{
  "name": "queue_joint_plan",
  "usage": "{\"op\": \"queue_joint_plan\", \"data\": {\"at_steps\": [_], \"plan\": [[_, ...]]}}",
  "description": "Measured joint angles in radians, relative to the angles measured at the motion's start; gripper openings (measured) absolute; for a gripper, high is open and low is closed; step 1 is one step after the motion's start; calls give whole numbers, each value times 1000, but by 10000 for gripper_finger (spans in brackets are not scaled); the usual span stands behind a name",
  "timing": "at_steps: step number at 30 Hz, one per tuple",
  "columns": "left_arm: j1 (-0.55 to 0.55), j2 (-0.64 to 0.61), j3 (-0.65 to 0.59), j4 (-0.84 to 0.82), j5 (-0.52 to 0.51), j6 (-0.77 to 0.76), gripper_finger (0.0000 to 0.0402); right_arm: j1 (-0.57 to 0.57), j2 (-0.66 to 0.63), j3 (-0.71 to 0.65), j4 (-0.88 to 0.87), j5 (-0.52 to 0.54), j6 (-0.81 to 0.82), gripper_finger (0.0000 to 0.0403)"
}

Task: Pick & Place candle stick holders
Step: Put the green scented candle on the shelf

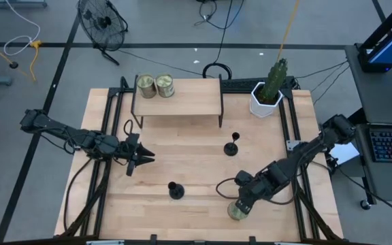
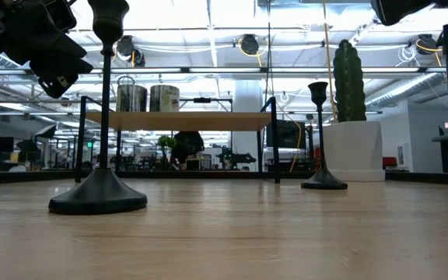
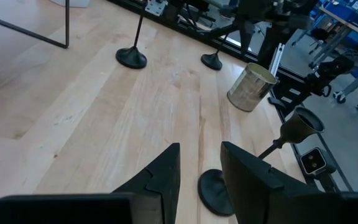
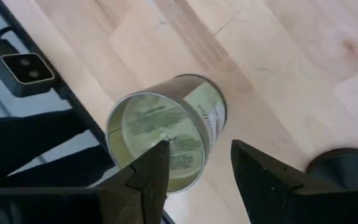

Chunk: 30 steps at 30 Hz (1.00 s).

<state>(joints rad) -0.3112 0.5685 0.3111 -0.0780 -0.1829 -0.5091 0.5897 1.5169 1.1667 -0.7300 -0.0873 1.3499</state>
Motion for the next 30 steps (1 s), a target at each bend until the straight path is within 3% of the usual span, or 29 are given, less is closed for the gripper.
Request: {"op": "queue_joint_plan", "data": {"at_steps": [30], "plan": [[0,0,0,0,-1,-10,120,-7,36,-33,-16,-46,-51,163]]}}
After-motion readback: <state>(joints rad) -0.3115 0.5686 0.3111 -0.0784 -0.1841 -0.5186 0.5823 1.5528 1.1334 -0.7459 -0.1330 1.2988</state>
